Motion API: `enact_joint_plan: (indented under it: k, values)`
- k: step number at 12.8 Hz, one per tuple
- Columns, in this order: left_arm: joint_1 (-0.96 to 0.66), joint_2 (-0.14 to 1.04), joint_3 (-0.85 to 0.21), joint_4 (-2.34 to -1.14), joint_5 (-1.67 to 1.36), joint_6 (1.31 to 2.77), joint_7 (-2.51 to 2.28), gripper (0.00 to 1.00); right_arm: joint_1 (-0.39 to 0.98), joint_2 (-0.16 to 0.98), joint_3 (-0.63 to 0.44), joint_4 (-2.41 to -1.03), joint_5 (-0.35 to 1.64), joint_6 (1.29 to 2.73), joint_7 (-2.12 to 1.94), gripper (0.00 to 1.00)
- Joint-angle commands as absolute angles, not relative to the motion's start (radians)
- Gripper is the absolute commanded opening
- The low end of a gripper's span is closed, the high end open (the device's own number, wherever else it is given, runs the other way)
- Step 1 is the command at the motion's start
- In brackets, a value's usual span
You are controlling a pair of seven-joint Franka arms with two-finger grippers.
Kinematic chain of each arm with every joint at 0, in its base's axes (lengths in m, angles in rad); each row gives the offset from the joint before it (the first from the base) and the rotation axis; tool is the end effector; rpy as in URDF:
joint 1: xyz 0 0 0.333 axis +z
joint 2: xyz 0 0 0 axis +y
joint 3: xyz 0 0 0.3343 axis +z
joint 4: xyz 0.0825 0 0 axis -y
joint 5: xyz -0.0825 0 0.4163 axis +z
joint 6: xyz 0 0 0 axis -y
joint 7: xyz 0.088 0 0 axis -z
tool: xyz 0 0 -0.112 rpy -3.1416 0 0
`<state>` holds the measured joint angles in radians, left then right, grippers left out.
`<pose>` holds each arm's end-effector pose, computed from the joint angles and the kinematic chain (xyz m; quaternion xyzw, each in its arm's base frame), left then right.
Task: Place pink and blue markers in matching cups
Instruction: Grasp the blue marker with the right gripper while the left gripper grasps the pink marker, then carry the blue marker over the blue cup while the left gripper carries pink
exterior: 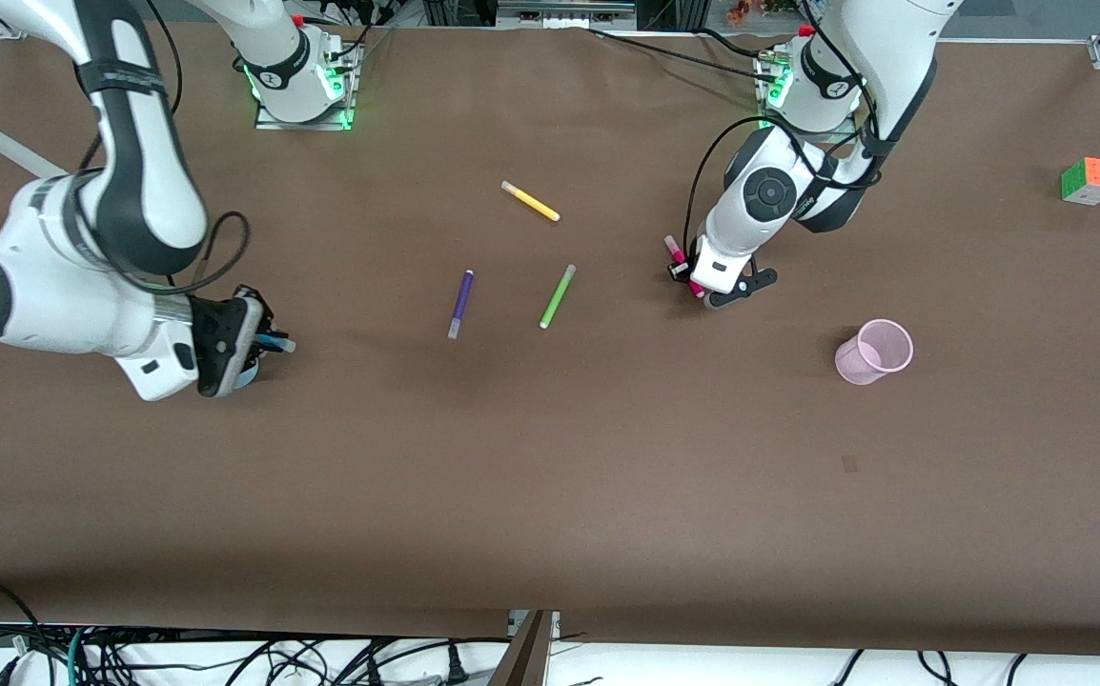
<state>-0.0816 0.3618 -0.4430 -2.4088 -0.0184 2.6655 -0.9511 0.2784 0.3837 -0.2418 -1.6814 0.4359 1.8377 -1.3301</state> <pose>0.4307 -0.2652 0.1560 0.9695 0.2285 -0.0806 0.0354 0.6681 0.0751 0.3687 -0.8072 -0.5597 -0.0117 0.1873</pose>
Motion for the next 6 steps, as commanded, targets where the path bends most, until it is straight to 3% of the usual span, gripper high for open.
enact_joint_plan:
  k: [1, 4, 6]
  values:
    - [-0.074, 0.31, -0.446, -2.427, 0.003, 2.668, -0.977, 0.0, 0.243, 0.37, -0.261, -1.694, 0.509, 1.778, -1.445, 0.01]
    - [-0.043, 0.233, -0.445, -2.386, 0.003, 2.568, -0.968, 0.0, 0.197, 0.373, -0.261, -1.694, 0.511, 1.75, -1.557, 0.01]
    - [-0.006, 0.195, -0.445, -2.263, -0.005, 2.344, -0.966, 0.0, 0.145, 0.391, -0.261, -1.695, 0.566, 1.726, -1.682, 0.01]
